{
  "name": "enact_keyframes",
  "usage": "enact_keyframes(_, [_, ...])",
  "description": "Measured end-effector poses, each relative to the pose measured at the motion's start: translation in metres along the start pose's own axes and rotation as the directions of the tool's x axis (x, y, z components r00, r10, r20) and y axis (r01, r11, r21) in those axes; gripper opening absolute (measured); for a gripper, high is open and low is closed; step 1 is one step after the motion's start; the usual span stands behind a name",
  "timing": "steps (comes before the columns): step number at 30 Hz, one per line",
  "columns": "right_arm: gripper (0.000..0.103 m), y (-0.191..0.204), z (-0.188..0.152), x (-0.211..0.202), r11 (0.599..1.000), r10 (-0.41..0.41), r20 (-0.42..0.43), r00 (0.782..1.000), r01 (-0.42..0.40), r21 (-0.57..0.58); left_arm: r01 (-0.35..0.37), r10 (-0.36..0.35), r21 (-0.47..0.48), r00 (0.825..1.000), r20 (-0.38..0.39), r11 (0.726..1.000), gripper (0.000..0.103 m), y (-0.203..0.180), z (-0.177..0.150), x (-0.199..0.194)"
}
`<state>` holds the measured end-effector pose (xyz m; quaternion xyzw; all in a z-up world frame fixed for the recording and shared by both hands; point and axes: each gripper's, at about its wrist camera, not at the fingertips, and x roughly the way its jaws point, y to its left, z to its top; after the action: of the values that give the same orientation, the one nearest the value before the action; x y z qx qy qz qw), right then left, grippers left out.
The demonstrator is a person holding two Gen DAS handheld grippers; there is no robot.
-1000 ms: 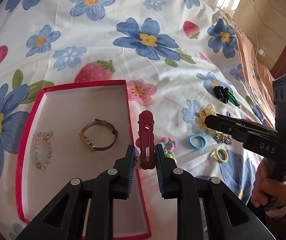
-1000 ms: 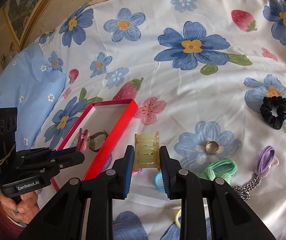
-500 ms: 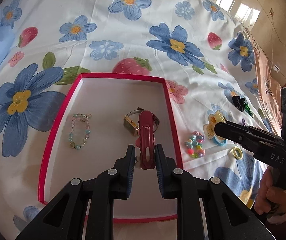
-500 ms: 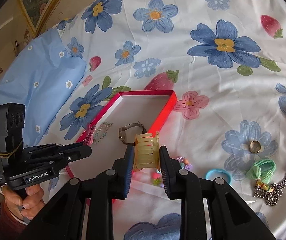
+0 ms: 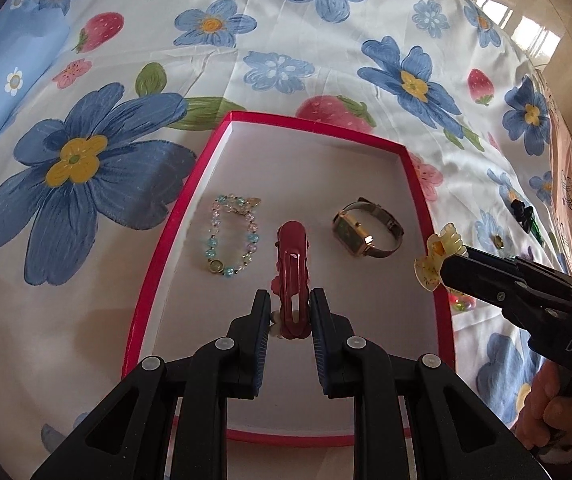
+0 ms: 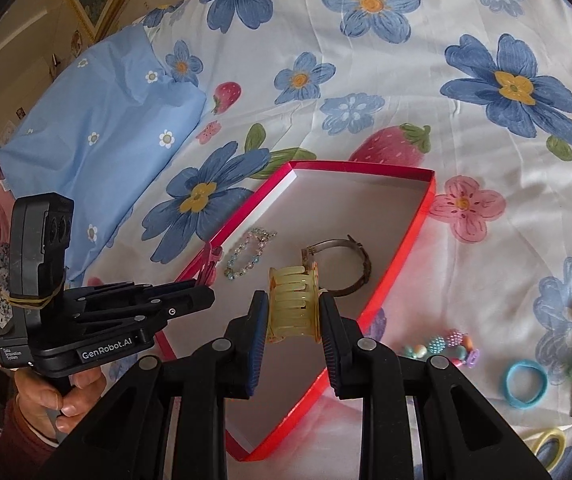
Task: Organize jewelry
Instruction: 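Carry both clips into the red box and open both tools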
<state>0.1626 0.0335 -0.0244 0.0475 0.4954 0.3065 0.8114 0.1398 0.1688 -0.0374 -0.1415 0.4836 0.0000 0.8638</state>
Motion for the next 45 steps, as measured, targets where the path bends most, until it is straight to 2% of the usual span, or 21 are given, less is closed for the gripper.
enact_keyframes(8, [0.026,0.002,0.000,0.035,1.000,-0.015,-0.063,0.998,0.014,-0.018,-0.026,0.026,-0.002,0.998,-0.051,1.000,0.019,0.005,0.014,0.031])
enact_keyframes(19, [0.026,0.003,-0.002,0.053,0.998,-0.050,-0.110,0.993,0.044,-0.054,-0.050,0.050,0.006,0.995,-0.087,0.999,0.019,0.006,0.021,0.060])
enact_keyframes(39, [0.030,0.003,-0.001,0.052,0.999,-0.032,-0.111,0.993,0.027,-0.043,-0.063,0.063,0.004,0.994,-0.089,0.998,0.021,0.005,0.020,0.058])
enact_keyframes(42, [0.030,0.002,-0.001,0.046,0.999,-0.024,-0.100,0.995,0.021,-0.028,-0.060,0.060,-0.004,0.996,-0.067,0.998,0.021,0.005,0.018,0.048])
enact_keyframes(45, [0.035,0.000,0.000,0.036,1.000,-0.016,-0.081,0.997,0.015,-0.014,-0.048,0.047,-0.031,0.999,-0.024,0.998,0.026,0.006,0.016,0.033])
